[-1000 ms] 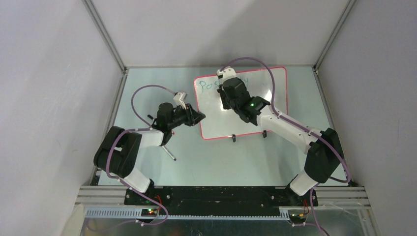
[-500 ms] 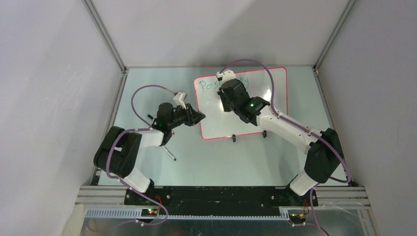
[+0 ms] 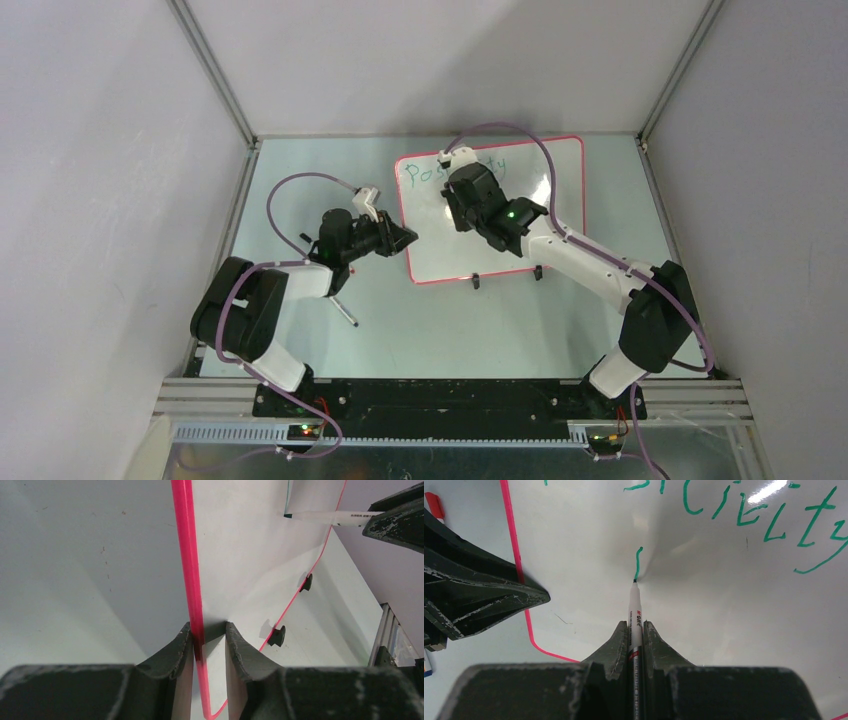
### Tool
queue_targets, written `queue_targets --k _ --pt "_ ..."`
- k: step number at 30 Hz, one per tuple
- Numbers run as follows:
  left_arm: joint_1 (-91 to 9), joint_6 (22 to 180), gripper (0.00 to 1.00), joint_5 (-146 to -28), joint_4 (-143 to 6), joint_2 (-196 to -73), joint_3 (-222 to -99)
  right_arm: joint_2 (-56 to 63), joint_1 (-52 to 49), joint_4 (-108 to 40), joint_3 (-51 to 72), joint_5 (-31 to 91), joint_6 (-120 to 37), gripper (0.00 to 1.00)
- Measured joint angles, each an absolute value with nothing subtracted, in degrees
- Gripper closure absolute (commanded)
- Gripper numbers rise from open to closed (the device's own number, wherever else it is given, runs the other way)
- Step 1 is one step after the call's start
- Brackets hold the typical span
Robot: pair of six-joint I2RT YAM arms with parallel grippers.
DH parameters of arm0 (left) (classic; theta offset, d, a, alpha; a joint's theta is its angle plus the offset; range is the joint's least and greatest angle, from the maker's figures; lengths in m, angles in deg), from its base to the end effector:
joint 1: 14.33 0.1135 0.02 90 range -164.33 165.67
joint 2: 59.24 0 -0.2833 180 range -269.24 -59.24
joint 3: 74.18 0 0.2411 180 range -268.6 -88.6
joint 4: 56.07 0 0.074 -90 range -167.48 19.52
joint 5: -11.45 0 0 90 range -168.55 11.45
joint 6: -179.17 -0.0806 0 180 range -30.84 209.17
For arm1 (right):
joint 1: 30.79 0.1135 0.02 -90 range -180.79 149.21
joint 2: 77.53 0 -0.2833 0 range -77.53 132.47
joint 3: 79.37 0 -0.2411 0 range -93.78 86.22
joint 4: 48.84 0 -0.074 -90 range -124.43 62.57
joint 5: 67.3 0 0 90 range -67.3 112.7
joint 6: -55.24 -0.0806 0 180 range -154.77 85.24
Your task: Write a sentence on the whiteboard
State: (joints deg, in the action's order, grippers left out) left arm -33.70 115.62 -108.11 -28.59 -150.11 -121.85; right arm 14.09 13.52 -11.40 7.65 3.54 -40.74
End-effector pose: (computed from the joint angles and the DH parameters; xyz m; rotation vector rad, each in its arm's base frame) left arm 0.3064 -0.1499 0.1927 0.2614 1.9183 -1.0211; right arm 0.2978 0.2538 0.3140 -0.5330 2.0972 0.1366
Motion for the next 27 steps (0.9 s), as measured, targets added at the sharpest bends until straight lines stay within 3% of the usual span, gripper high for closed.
queue_targets --k 27 --pt "-33.7 115.64 0.73 -108.33 -28.46 -150.11 -121.85 14.11 13.48 -10.2 7.19 3.5 -40.24 1.0"
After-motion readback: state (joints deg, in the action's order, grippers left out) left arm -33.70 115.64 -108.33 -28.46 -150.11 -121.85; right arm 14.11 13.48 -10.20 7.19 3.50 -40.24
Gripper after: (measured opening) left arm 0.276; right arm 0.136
